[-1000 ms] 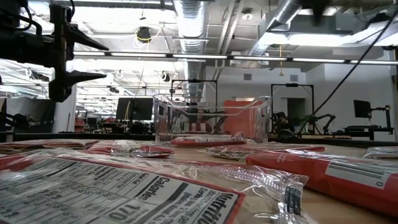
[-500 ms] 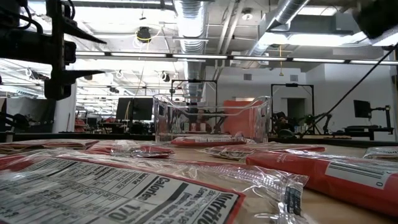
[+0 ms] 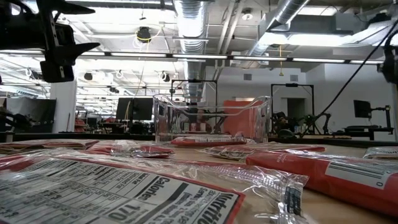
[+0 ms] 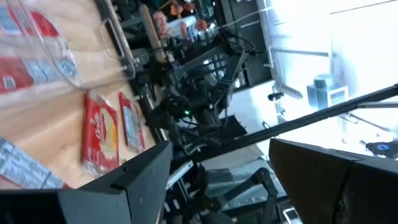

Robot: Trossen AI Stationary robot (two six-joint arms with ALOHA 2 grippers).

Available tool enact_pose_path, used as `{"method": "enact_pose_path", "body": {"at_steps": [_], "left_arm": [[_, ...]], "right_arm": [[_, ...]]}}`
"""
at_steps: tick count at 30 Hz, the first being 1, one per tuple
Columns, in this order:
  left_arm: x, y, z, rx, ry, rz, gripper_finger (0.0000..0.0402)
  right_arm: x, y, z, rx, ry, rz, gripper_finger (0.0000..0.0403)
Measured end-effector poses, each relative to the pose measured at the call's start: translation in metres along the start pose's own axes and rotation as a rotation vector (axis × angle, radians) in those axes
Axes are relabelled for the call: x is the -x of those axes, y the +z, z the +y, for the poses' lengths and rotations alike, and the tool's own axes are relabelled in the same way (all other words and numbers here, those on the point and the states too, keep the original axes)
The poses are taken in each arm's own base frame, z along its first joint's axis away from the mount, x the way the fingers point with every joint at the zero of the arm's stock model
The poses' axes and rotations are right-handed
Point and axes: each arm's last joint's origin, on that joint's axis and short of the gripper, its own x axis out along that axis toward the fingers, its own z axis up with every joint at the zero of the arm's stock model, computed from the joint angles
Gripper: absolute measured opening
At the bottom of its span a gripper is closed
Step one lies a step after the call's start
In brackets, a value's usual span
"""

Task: Sort popcorn bags into baskets
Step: Put the red popcorn bag into the transparent bin

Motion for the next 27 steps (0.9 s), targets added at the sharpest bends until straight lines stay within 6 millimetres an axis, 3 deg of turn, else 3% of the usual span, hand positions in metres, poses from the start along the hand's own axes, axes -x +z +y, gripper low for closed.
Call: {"method": "enact_pose_path", "body": {"at_steps": [5, 9, 14, 20, 23, 27], "left_arm": [[-0.002, -0.007, 0.001, 0.038, 0.025, 0.052, 0.0263], [-0.005, -0.016, 0.006, 0.062, 0.088, 0.09, 0.0263], [-0.011, -0.024, 0.007, 0.074, 0.137, 0.109, 0.0263], [-0.033, -0.029, -0.018, -0.039, 0.18, 0.147, 0.0263], [-0.052, -0.033, -0.032, -0.133, 0.214, 0.163, 0.0263], [-0.08, -0.041, -0.047, -0.221, 0.254, 0.172, 0.0263]], "right_arm": [[-0.02, -0.002, 0.022, 0.025, 0.062, 0.016, 0.0255], [-0.029, 0.003, 0.049, 0.076, 0.222, 0.037, 0.0255], [-0.027, 0.021, 0.072, 0.127, 0.357, 0.002, 0.0255], [0.006, 0.036, 0.077, 0.083, 0.467, -0.117, 0.0255], [0.008, 0.028, 0.073, 0.018, 0.469, -0.131, 0.0255], [-0.003, 0.011, 0.069, -0.092, 0.427, -0.164, 0.0255]]}}
